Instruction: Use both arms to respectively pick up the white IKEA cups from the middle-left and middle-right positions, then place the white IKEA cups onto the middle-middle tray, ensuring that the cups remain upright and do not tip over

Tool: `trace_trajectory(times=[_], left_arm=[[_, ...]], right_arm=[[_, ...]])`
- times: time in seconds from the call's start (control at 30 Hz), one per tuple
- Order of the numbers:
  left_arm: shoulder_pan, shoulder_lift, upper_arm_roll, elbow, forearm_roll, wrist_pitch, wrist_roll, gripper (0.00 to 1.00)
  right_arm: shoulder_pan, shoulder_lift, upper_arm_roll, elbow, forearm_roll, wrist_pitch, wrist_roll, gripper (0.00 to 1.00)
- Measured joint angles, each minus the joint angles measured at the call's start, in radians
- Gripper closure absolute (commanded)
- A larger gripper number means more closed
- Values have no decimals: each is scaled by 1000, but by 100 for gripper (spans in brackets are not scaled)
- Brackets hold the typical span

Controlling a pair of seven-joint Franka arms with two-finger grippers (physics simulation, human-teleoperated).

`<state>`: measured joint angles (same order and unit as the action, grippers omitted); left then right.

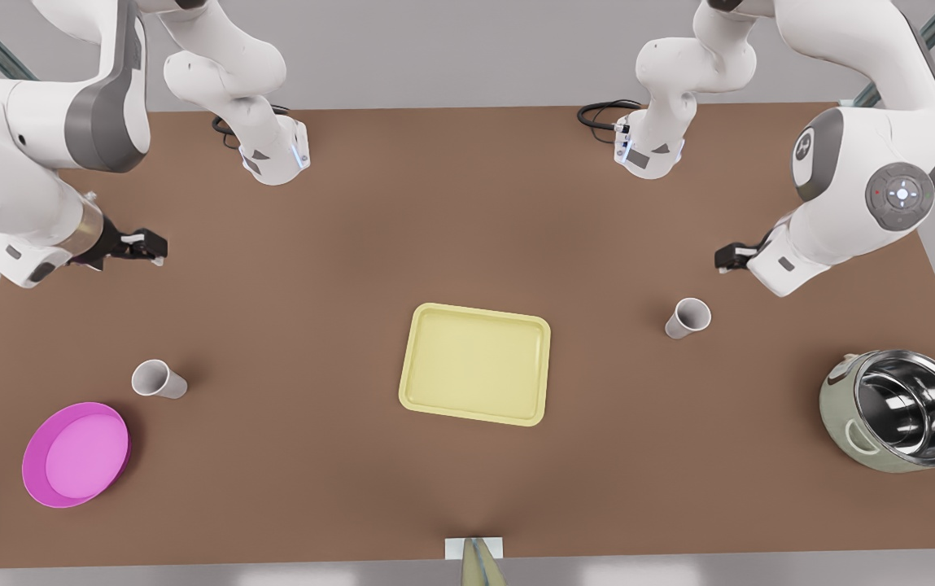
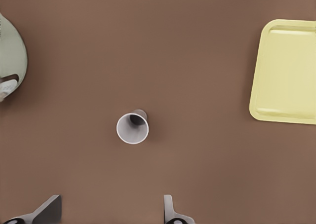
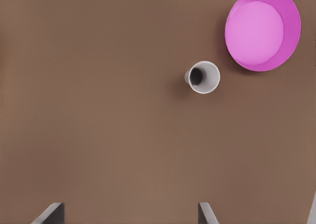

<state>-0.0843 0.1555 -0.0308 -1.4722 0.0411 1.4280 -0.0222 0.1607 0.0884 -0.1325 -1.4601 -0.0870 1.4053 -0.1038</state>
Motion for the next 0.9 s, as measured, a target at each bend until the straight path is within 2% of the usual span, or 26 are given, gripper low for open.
trace_trajectory(times=[0.07,0.13,0.27,0.4,0.57,0.8,0.9], left_arm=[[-3,0,3,-25,1,22,1,0],[-12,11,36,-140,1,94,2,0],[10,22,137,-436,-32,334,13,0],[19,42,154,-606,-77,570,28,0],[44,97,155,-660,-120,771,43,0],[48,138,155,-741,-131,886,59,0],[45,155,154,-742,-130,907,60,50]], right_arm=[[1,11,-1,1,2,31,-4,0],[-16,70,-1,12,-1,54,-8,0],[-121,246,0,33,3,118,-27,0],[-192,363,1,58,33,170,-48,0],[-257,477,2,57,57,262,-73,0],[-290,561,3,65,88,379,-99,0],[-310,586,7,62,93,407,-107,0]])
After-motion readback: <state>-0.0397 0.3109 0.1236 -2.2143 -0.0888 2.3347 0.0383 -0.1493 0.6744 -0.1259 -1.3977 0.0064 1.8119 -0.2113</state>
